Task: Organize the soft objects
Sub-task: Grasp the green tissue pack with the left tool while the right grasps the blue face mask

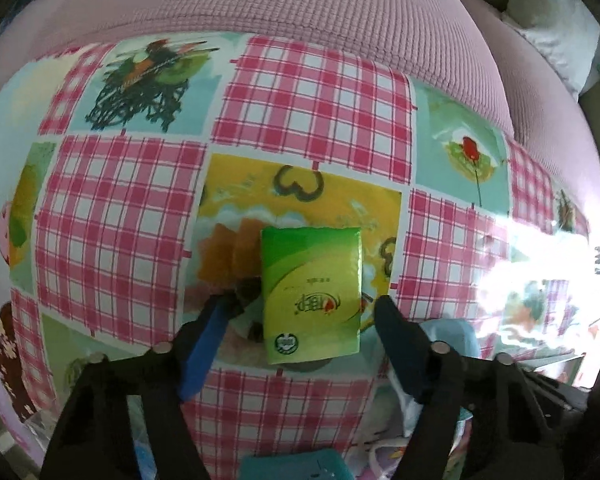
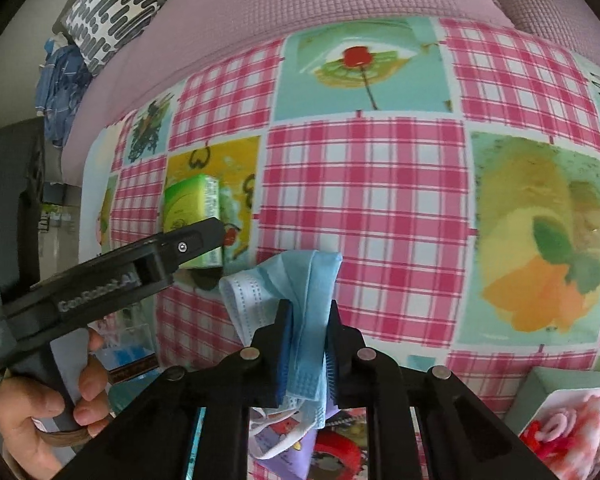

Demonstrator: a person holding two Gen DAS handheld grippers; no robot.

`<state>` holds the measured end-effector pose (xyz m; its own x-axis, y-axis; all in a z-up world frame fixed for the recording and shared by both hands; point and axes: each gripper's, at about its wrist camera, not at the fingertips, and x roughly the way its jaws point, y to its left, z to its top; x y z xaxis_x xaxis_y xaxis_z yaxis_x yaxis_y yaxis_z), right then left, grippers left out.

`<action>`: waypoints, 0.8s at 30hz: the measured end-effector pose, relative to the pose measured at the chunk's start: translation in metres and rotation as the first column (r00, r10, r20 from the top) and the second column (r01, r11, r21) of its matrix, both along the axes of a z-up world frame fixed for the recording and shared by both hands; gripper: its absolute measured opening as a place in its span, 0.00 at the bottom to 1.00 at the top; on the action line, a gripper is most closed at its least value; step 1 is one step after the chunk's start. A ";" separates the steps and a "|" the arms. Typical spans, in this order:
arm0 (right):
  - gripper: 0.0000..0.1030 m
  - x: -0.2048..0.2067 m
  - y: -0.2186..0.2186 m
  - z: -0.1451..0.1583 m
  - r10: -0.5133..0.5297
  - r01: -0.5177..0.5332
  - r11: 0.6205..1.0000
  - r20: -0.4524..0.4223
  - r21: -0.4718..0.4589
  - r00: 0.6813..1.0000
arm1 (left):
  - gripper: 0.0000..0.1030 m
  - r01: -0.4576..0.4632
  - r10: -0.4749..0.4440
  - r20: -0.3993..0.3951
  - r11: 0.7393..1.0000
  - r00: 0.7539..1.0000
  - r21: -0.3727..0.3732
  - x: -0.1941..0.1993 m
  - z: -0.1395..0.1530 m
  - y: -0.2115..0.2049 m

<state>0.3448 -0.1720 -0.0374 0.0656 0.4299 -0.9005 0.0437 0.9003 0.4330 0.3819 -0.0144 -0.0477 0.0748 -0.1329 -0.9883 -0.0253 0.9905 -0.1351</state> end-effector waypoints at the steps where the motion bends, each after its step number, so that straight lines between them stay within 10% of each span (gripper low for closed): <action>1: 0.16 0.000 -0.003 0.000 -0.001 0.001 1.000 -0.001 0.000 1.000 | 0.57 0.010 -0.010 0.003 1.000 1.000 0.015 0.001 0.000 -0.005; 9: 0.11 -0.005 -0.014 0.002 -0.012 0.012 1.000 -0.004 0.028 1.000 | 0.47 0.014 -0.014 0.025 1.000 1.000 0.020 -0.005 0.007 -0.005; 24: 0.09 -0.047 -0.041 0.078 -0.063 0.055 0.995 0.098 0.082 0.993 | 0.47 0.015 -0.020 0.180 0.999 0.984 0.028 -0.048 0.107 -0.001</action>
<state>0.2973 -0.2134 0.0403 0.1814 0.4918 -0.8516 0.0487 0.8604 0.5073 0.3337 -0.0158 0.0598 0.2496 -0.1093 -0.9622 0.0142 0.9939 -0.1093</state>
